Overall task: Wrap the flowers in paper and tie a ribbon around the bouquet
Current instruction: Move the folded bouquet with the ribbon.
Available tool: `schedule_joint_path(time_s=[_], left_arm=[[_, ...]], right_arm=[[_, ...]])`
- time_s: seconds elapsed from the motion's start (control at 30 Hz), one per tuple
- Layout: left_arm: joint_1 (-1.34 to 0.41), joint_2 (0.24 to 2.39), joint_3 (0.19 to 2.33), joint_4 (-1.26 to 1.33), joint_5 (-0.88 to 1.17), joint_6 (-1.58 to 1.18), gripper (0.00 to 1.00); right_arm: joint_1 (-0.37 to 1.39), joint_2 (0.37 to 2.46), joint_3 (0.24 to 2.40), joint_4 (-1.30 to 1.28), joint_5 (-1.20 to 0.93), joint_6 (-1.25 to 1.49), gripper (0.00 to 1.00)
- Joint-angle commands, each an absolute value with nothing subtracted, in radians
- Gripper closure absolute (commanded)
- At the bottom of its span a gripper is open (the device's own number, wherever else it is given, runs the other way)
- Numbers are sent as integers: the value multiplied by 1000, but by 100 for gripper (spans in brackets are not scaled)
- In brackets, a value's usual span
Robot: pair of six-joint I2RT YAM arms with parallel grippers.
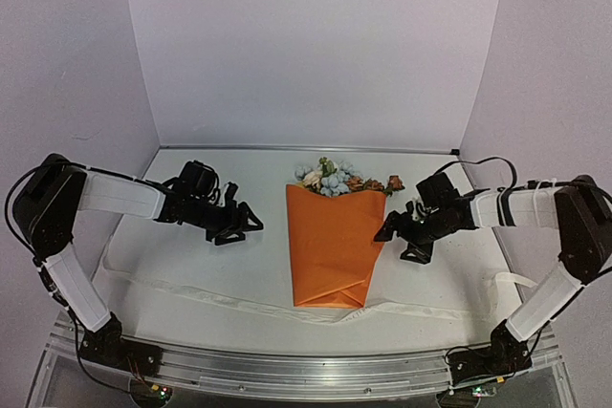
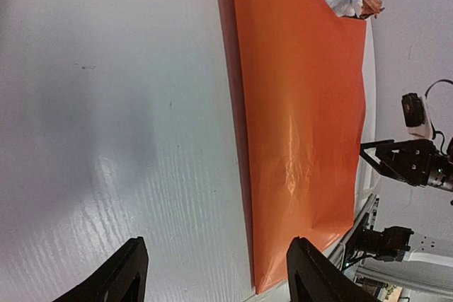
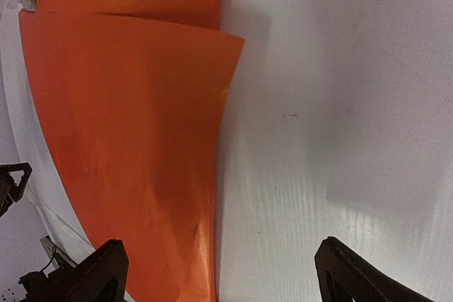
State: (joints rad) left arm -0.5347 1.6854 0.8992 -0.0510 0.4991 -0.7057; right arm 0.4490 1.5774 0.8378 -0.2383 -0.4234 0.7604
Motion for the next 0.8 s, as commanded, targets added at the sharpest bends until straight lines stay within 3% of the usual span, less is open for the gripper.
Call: schedule_joint_path(time_s=[0.0, 0.4, 0.6, 0.77], left_arm=[[-544, 1712, 950, 34, 569, -708, 32], [-565, 1733, 944, 31, 628, -700, 37], [-569, 1741, 940, 23, 635, -710, 39], [-569, 1757, 956, 6, 628, -713, 40]], right_arm=[[475, 1645, 813, -22, -484, 841, 9], [502, 1789, 738, 274, -510, 1000, 38], [510, 1798, 745, 322, -512, 1088, 76], [514, 1765, 770, 285, -507, 1157, 89]])
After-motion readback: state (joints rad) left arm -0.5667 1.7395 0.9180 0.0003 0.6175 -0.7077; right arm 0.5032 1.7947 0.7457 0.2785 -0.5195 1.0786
